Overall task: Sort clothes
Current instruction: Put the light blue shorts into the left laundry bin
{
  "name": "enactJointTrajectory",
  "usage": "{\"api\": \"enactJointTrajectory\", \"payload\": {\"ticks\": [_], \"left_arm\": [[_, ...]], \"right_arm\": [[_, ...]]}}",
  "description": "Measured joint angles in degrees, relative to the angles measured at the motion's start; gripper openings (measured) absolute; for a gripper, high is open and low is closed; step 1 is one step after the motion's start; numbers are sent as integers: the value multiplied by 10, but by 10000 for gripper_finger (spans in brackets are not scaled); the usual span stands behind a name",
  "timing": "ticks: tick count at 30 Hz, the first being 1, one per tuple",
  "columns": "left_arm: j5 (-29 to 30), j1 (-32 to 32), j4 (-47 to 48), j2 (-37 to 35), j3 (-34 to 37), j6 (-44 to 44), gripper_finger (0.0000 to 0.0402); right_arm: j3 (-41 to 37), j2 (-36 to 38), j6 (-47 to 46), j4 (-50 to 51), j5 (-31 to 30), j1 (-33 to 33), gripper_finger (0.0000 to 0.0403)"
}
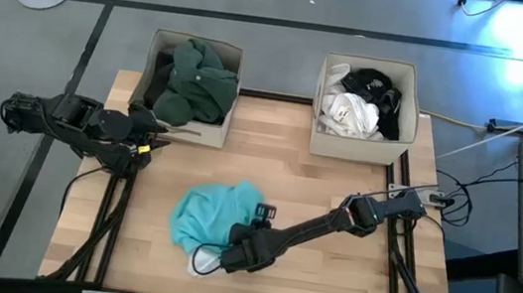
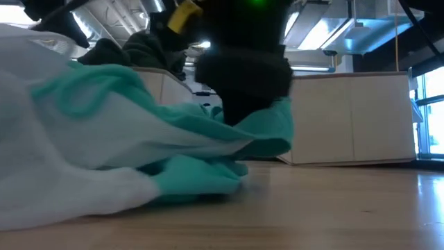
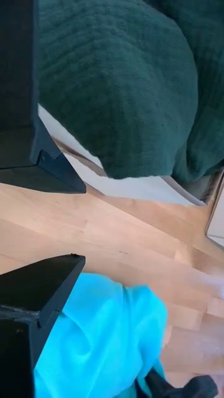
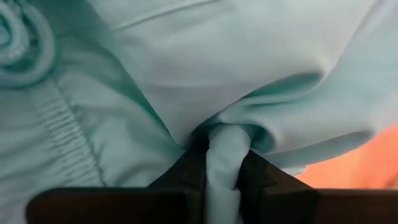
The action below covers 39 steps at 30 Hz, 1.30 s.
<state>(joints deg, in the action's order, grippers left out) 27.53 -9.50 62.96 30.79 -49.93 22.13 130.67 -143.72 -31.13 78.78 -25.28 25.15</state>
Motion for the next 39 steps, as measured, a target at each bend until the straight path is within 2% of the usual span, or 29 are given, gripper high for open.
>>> {"api": "enactJointTrajectory", "payload": {"ticks": [5, 8, 11, 16, 22, 25, 31, 39], "left_arm": [[0, 0, 0, 0, 0, 0, 162], [0, 0, 0, 0, 0, 0, 162], [0, 0, 0, 0, 0, 0, 162], [0, 0, 0, 0, 0, 0, 162], [0, 0, -1, 0, 0, -5, 162], [0, 0, -1, 0, 0, -5, 162], [0, 0, -1, 0, 0, -3, 162], [0, 0, 0, 0, 0, -3, 162]], "right_arm": [[7, 0, -19, -24, 49, -2, 90], [30, 1, -24, -8, 112, -4, 135], [38, 13, -31, -1, 131, -4, 185], [41, 45, -47, -7, 143, -4, 274], [41, 64, -12, -85, 97, -4, 353], [40, 61, 33, -158, 51, -7, 369], [-2, 56, 74, -312, 41, -30, 374], [-77, 45, 75, -424, 43, -67, 374]]}}
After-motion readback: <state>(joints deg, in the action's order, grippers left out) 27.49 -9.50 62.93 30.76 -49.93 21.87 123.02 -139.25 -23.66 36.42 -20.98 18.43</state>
